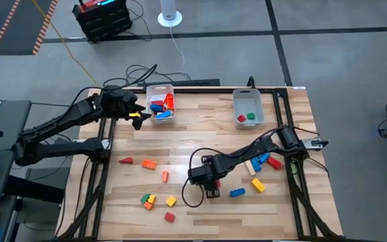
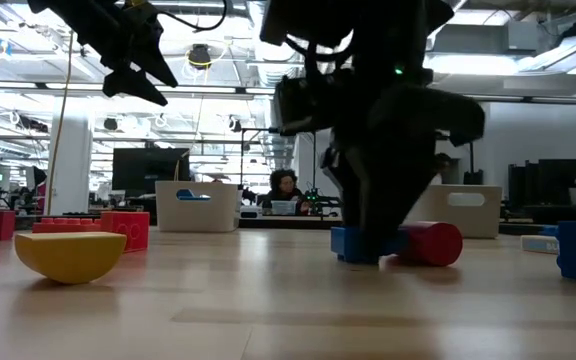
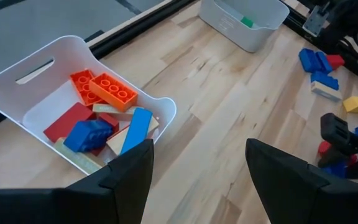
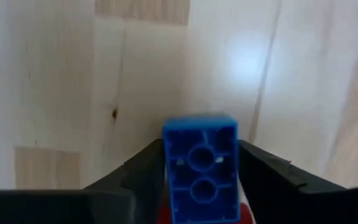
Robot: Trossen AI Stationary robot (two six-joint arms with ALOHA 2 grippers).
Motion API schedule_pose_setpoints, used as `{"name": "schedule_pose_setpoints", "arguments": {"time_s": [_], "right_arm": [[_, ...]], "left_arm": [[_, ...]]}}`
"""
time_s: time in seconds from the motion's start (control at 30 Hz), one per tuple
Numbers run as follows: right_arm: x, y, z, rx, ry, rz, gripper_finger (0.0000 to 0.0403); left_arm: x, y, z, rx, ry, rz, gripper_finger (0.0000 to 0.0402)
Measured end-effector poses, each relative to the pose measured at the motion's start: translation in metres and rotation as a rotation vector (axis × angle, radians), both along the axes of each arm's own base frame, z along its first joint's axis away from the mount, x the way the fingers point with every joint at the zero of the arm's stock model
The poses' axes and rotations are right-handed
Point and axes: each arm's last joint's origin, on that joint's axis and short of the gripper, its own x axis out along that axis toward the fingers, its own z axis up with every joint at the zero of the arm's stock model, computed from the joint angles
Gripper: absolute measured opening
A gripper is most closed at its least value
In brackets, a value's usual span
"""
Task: Sort blocks by size
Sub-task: Put the blue cuboid wooden block into the gray bin
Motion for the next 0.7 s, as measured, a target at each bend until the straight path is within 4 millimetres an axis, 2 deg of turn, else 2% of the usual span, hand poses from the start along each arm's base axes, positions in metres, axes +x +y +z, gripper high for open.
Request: {"name": "schedule_pose_setpoints", "arguments": {"time_s": [0.13, 0.27, 0.37, 0.53, 0.7], "right_arm": [[0.001, -0.005, 0.000, 0.033, 0.014, -0.009, 0.0161], [0.002, -0.017, 0.002, 0.048, 0.031, -0.036, 0.0160], [0.002, -0.035, 0.006, 0.032, 0.043, -0.081, 0.0160], [-0.003, -0.083, 0.026, -0.071, 0.052, -0.222, 0.0160], [-0.033, -0.147, 0.063, -0.175, 0.140, -0.449, 0.0165]], "left_arm": [[0.000, 0.000, 0.000, 0.012, 0.007, 0.005, 0.0247], [0.000, 0.000, 0.000, -0.004, -0.003, 0.022, 0.0247], [0.000, 0.001, 0.001, -0.029, -0.027, 0.044, 0.0247], [0.001, 0.001, 0.002, -0.036, -0.041, 0.052, 0.0247], [-0.001, 0.000, -0.001, -0.067, -0.024, 0.065, 0.0247]]}}
